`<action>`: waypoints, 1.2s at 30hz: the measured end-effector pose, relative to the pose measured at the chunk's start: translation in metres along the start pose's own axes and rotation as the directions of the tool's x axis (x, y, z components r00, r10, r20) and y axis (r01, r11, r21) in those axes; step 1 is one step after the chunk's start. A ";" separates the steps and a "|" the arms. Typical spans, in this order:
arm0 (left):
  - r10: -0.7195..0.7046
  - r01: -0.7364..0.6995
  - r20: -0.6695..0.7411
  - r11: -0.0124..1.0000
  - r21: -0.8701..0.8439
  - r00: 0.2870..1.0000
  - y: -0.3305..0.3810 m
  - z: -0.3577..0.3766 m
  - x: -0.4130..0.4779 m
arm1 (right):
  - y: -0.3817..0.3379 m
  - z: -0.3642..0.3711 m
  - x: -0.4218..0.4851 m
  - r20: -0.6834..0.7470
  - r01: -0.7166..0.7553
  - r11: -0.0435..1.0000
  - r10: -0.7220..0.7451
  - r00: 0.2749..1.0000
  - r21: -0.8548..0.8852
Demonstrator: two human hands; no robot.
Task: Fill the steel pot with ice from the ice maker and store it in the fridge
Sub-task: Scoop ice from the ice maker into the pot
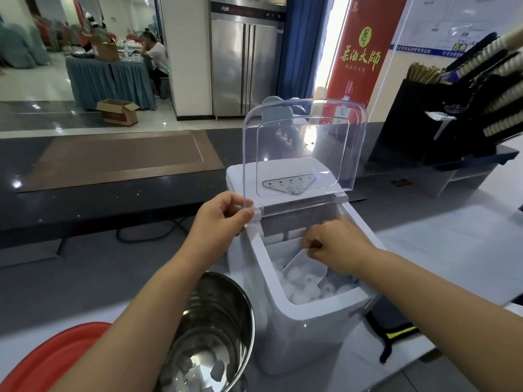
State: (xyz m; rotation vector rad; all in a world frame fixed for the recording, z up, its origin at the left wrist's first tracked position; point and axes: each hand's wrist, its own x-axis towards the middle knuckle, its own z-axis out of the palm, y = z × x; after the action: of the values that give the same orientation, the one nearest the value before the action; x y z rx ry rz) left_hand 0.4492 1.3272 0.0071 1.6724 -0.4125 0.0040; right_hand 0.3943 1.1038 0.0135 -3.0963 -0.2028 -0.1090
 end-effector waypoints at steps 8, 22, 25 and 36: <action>-0.008 0.008 0.022 1.000 -0.001 1.000 0.002 -0.002 0.000 | -0.006 -0.004 0.004 0.084 -0.027 0.999 0.025 0.996 0.020; -0.031 0.032 0.007 0.999 -0.038 0.999 0.001 0.001 -0.001 | -0.010 -0.005 0.002 0.213 -0.154 0.973 0.116 0.970 0.172; -0.039 0.038 -0.001 0.998 -0.044 0.999 0.000 0.002 0.001 | -0.007 -0.008 0.001 0.261 -0.166 0.967 0.113 0.959 0.192; -0.074 0.076 0.040 0.996 -0.048 0.996 0.005 -0.006 -0.003 | -0.004 -0.015 -0.006 0.258 -0.282 0.911 0.207 0.944 0.302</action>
State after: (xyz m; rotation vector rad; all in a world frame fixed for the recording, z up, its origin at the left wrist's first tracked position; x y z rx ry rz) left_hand 0.4459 1.3332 0.0123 1.6398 -0.3760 -0.0932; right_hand 0.3872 1.1067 0.0284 -2.7550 0.1522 0.2532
